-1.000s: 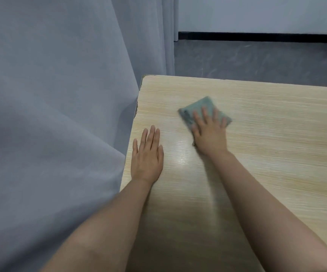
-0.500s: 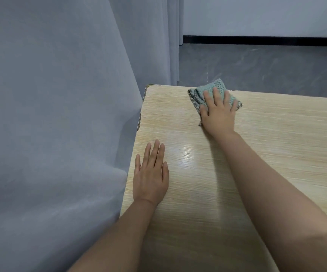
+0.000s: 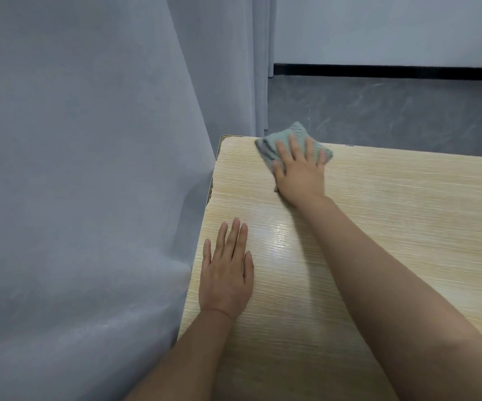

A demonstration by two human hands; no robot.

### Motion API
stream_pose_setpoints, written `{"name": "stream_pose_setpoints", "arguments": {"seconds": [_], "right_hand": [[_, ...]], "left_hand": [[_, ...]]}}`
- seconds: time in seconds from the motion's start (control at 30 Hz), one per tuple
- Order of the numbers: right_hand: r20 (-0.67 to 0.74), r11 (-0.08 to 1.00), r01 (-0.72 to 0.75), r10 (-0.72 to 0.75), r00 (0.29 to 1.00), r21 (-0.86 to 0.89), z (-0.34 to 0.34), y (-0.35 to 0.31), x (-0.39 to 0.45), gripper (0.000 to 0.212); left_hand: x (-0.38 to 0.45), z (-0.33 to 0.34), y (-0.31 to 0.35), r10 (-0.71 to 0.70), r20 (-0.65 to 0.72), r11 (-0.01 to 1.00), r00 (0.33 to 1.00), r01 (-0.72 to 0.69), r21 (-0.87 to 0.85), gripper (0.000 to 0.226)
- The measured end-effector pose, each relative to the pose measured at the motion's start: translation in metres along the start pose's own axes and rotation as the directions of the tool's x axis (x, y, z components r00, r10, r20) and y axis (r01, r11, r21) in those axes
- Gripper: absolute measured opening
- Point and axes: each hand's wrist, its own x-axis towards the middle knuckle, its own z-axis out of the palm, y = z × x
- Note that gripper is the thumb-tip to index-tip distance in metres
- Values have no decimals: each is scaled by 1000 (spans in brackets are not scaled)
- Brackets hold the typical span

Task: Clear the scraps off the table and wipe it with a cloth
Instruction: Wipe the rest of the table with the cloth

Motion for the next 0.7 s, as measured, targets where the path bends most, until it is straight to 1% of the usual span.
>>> {"name": "stream_pose_setpoints", "arguments": {"seconds": [0.03,0.07,0.1,0.13,0.17,0.2,0.23,0.27,0.33,0.37,0.4,0.43,0.47,0.5,0.53,0.57,0.6,0.63,0.67,0.7], "right_hand": [[26,994,107,-107,994,-12,2,-14,-2,51],[60,969,246,-245,968,-16,5,-28,-6,51],[99,922,387,-385,918,-7,8,-40,-10,50],[139,868,496,-492,859,8,9,-47,-13,50],[164,831,557,-551,818,17,9,-49,-12,49],[168,821,571,-565,808,17,9,-47,-7,49],[154,840,542,-537,829,10,8,-42,0,50],[130,881,473,-469,874,1,7,-36,7,50],[62,971,239,-239,969,3,6,-26,19,50],[31,992,127,-127,991,11,7,-25,22,50],[5,999,54,-54,999,7,8,-30,21,50],[-9,999,33,-33,999,-3,12,-40,19,50],[-3,997,72,-72,997,-5,15,-53,14,50],[18,986,166,-166,986,2,20,-66,8,49],[46,958,288,-288,956,6,25,-78,0,48],[81,915,404,-403,912,11,28,-86,-7,47],[113,874,486,-484,868,13,29,-87,-11,46],[130,849,528,-525,841,14,27,-83,-10,46],[134,848,530,-526,840,11,24,-75,-6,46],[125,867,498,-495,860,6,20,-63,-1,47]], "left_hand": [[0,0,0,-1,0,1000,1000,1,2,53],[0,0,0,-2,1,1000,1000,2,4,53],[1,-1,1,-3,3,1000,1000,3,5,53],[1,-1,1,-3,4,1000,1000,3,8,53],[1,-1,1,-4,6,1000,1000,4,11,53],[1,-1,1,-6,7,1000,1000,6,12,53],[1,-2,1,-6,8,1000,1000,6,11,53],[1,-2,1,-6,8,1000,1000,6,8,53],[1,-2,1,-5,6,1000,1000,5,-1,53],[1,-1,1,-3,6,1000,1000,3,-4,53],[1,-1,1,-2,6,1000,1000,2,-6,53],[1,-2,1,-1,7,1000,1000,1,-5,53],[1,-2,1,1,9,1000,1000,-1,-1,53],[0,-2,1,3,13,1000,1000,-3,3,53],[0,-3,1,4,15,1000,1000,-4,7,52],[0,-3,2,4,16,1000,1000,-5,10,52],[0,-3,2,4,17,1000,1000,-4,11,52],[0,-3,2,2,18,1000,1000,-2,8,52],[1,-3,1,0,17,1000,1000,0,1,52],[1,-2,1,-2,15,1000,1000,2,-9,52]]}}
